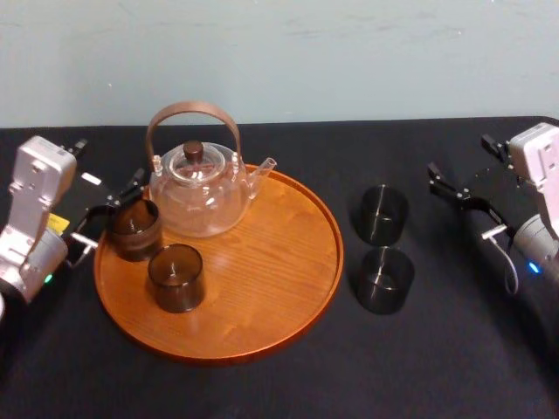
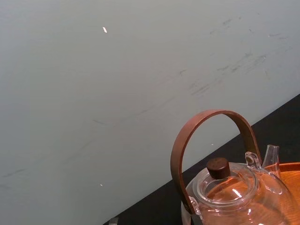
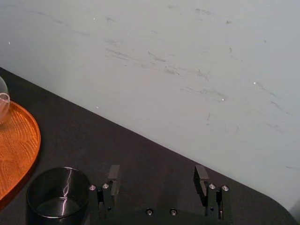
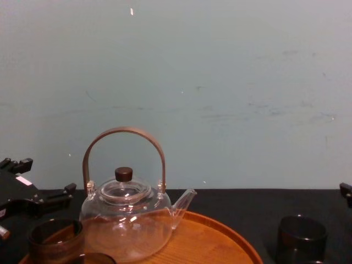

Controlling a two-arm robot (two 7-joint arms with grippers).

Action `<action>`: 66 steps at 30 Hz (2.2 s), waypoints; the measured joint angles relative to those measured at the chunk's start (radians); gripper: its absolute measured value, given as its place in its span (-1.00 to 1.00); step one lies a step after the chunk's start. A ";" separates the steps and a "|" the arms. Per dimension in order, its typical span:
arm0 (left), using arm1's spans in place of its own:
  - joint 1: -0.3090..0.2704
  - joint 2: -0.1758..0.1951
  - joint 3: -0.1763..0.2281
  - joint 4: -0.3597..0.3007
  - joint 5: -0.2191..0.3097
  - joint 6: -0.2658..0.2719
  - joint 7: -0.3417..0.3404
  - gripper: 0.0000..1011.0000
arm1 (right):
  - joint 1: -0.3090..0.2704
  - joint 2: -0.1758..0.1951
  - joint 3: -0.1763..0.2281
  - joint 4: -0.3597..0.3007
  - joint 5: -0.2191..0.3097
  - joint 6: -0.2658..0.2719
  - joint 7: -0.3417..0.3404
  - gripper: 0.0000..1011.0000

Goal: Pick up the glass from the table and place it on the tray.

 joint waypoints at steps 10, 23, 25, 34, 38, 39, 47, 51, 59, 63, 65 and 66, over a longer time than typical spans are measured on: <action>0.000 0.000 0.000 0.000 0.000 0.000 0.000 0.98 | -0.056 0.022 0.064 -0.082 0.080 0.054 0.072 0.98; 0.000 0.000 0.000 0.000 0.000 0.000 0.000 0.98 | -0.201 0.104 0.151 -0.230 0.196 0.121 0.197 0.98; 0.000 0.000 0.000 0.000 0.000 0.000 0.000 0.98 | -0.216 0.115 0.158 -0.242 0.203 0.122 0.215 0.98; 0.000 0.000 0.000 0.000 0.000 0.000 0.000 0.98 | -0.272 0.183 0.176 -0.268 0.217 0.102 0.358 0.98; 0.000 0.000 0.000 0.000 0.000 0.000 0.000 0.98 | -0.280 0.202 0.176 -0.266 0.217 0.092 0.414 0.98; 0.000 0.000 0.000 0.000 0.000 0.000 0.000 0.98 | -0.281 0.205 0.176 -0.265 0.216 0.090 0.424 0.98; 0.000 0.000 0.000 0.000 0.000 0.000 0.000 0.98 | -0.281 0.228 0.159 -0.247 0.198 0.067 0.532 0.98; 0.000 0.000 0.000 0.000 0.000 0.000 0.000 0.98 | -0.281 0.232 0.155 -0.244 0.188 0.064 0.566 0.98; 0.000 0.000 0.000 0.000 0.000 0.000 0.000 0.98 | -0.277 0.238 0.143 -0.245 0.173 0.059 0.619 0.98; 0.000 0.000 0.000 0.000 0.000 0.000 0.000 0.98 | -0.270 0.236 0.134 -0.243 0.168 0.063 0.628 0.98; 0.000 0.000 0.000 0.000 0.000 0.000 0.000 0.98 | -0.264 0.231 0.129 -0.238 0.164 0.074 0.627 0.98; 0.000 0.000 0.000 0.000 0.000 0.000 0.000 0.98 | -0.260 0.227 0.126 -0.235 0.162 0.084 0.625 0.98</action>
